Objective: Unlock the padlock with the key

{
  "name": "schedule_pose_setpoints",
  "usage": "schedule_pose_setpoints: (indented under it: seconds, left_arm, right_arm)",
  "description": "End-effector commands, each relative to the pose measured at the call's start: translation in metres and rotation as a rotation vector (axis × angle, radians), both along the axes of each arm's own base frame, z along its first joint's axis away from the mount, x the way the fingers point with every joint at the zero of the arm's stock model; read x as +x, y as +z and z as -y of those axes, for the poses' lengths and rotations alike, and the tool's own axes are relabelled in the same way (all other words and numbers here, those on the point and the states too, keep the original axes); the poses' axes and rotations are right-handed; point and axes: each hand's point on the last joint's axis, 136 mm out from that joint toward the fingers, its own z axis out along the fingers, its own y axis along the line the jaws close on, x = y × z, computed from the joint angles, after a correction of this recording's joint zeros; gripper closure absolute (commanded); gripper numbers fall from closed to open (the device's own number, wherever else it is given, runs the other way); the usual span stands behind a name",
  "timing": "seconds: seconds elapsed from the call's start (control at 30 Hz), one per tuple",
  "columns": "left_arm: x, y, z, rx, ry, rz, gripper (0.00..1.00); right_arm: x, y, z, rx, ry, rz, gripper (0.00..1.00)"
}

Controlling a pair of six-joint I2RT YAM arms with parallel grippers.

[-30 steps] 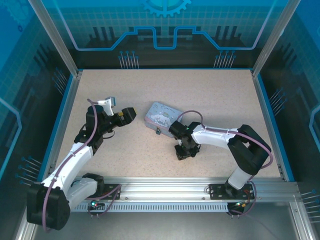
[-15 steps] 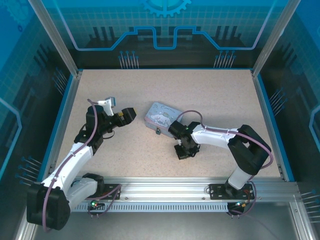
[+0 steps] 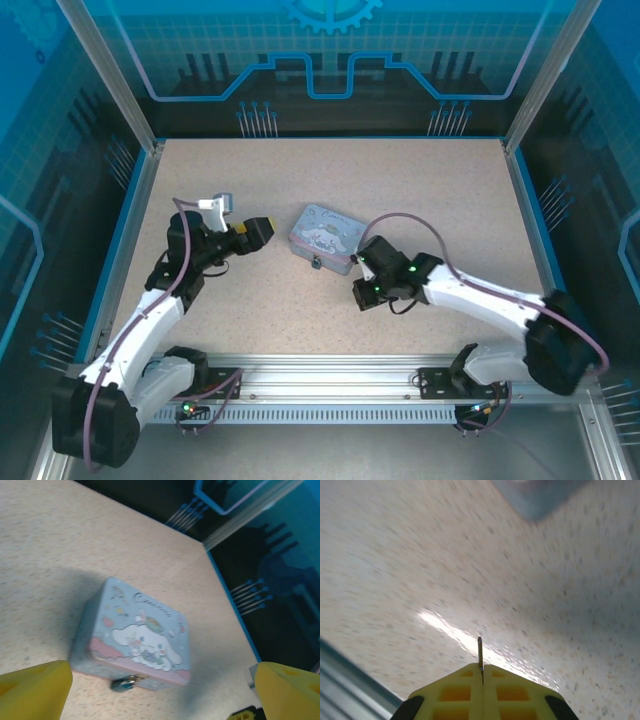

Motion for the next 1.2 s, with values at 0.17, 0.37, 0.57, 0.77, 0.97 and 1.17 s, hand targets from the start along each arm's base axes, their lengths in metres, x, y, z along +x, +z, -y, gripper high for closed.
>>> schedule_pose_setpoints:
  seconds: [0.17,0.37,0.57,0.77,0.97,1.17]
  left_arm:
    - [-0.049,0.084,0.062,-0.144,-0.369,0.287,0.25]
    - [-0.074,0.109,0.095,-0.175,-0.523,0.376,0.39]
    - [-0.087,0.11,0.12,-0.183,-0.624,0.385,0.5]
    - [-0.095,0.099,0.141,-0.148,-0.694,0.381,0.53]
    - [-0.099,0.09,0.153,-0.117,-0.73,0.374,0.56]
    - [-0.103,0.083,0.16,-0.068,-0.76,0.376,0.59]
  right_arm:
    - [0.014,0.134,-0.027,0.508,0.149,0.447,0.99]
    - [-0.009,0.182,-0.035,0.632,0.307,0.565,0.99]
    - [-0.018,0.196,-0.043,0.661,0.377,0.571,0.99]
    - [-0.02,0.196,-0.05,0.666,0.393,0.554,0.99]
    - [-0.02,0.195,-0.055,0.661,0.402,0.541,0.99]
    - [-0.018,0.195,-0.057,0.658,0.4,0.538,0.98]
